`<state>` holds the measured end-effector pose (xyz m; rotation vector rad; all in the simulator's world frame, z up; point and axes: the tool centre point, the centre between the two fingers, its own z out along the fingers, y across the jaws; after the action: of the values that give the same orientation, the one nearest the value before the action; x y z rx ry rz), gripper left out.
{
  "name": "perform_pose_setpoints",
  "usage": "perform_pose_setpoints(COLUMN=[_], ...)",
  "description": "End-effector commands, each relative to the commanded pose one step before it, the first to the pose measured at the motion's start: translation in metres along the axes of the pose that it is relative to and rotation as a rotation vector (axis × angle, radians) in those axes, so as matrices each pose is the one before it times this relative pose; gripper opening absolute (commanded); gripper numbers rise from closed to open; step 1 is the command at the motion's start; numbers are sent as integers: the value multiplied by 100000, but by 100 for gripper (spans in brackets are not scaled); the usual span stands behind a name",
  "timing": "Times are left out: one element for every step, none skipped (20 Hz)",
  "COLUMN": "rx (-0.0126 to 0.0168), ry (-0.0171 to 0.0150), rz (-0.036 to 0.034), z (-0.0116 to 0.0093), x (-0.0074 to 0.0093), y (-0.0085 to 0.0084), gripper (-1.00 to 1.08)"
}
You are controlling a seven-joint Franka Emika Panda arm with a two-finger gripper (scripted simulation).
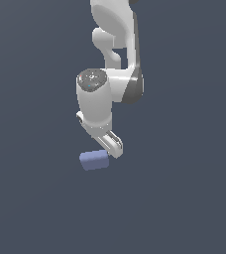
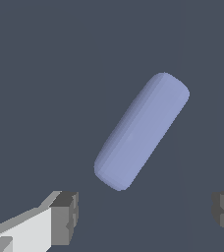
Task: Pick up the object and move it to a goal position.
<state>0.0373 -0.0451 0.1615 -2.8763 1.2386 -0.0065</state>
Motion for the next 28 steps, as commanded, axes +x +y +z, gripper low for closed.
perform_pose_setpoints(rx=[-119, -51, -52, -52, -53, -53, -53, -52, -51, -48, -44, -41, -37, -33, -30, -27, -24, -21, -18, -16, -13, -11, -9, -7, -6, -4, -2, -1], ry=[-83, -22, -16, -11, -5, 1, 7, 12, 18, 22, 25, 28, 30, 31, 31, 31, 30, 29, 28, 26, 24, 21, 18, 15, 12, 9, 5, 2], rz=[7808, 3042, 3038, 3033, 3029, 3025, 3020, 3015, 2977, 2830, 2673, 2517, 2361, 2206, 2051, 1897, 1744, 1591, 1438, 1284, 1134, 981, 831, 680, 526, 378, 229, 69], z=[214, 84, 83, 83, 82, 81, 81, 80, 78, 74, 69, 65, 61, 56, 52, 48, 44, 40, 36, 32, 28, 24, 20, 17, 13, 9, 6, 2], x=[554, 218, 218, 217, 217, 215, 214, 213, 209, 197, 185, 173, 160, 149, 137, 125, 114, 103, 93, 81, 72, 62, 53, 43, 31, 24, 16, 1], y=[86, 18, 12, 5, -1, -7, -14, -20, -26, -30, -34, -36, -39, -39, -40, -39, -38, -37, -34, -32, -29, -26, -22, -19, -15, -10, -6, -3], gripper=[100, 100, 100, 100, 100, 100, 100, 100, 100, 100, 100, 100, 100, 100, 100, 100, 100, 100, 100, 100, 100, 100, 100, 100, 100, 100, 100, 100])
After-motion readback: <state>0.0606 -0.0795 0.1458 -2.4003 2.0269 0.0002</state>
